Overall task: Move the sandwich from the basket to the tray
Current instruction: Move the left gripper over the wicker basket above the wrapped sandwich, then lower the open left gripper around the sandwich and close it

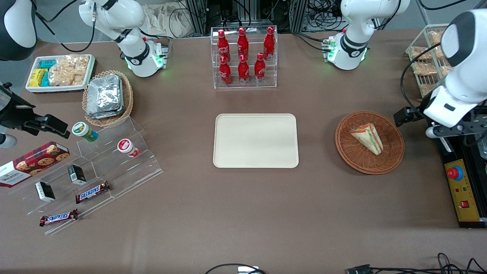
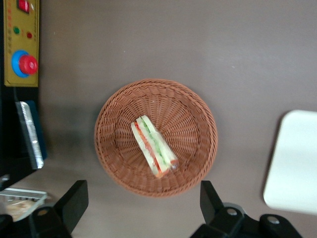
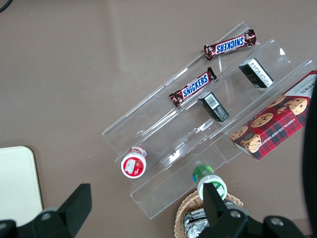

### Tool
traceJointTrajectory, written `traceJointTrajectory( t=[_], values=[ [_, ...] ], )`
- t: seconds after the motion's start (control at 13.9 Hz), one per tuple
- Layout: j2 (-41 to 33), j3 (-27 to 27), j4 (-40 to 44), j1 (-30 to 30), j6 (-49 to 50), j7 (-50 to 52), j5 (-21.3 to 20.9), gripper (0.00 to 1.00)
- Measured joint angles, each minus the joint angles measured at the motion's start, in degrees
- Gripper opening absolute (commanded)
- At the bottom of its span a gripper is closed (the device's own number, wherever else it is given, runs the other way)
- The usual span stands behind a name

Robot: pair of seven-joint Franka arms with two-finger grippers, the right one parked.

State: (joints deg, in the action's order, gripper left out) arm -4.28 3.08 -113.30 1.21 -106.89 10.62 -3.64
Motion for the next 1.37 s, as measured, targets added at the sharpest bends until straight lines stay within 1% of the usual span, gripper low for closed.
traceJointTrajectory(
  t=[0.22,0.43,0.79,1.15,1.37],
  values=[
    [-2.9,-0.1,-10.0,1.2,-7.0,5.5,0.1,1.00],
    [-4.0,0.0,-15.5,1.2,-10.9,11.7,0.1,1.00],
    [-4.8,0.0,-25.7,1.2,-22.3,17.4,0.1,1.00],
    [-4.7,0.0,-33.7,1.2,-33.1,20.3,0.2,1.00],
    [-3.5,0.0,-35.7,1.2,-37.2,21.5,0.3,1.00]
  ],
)
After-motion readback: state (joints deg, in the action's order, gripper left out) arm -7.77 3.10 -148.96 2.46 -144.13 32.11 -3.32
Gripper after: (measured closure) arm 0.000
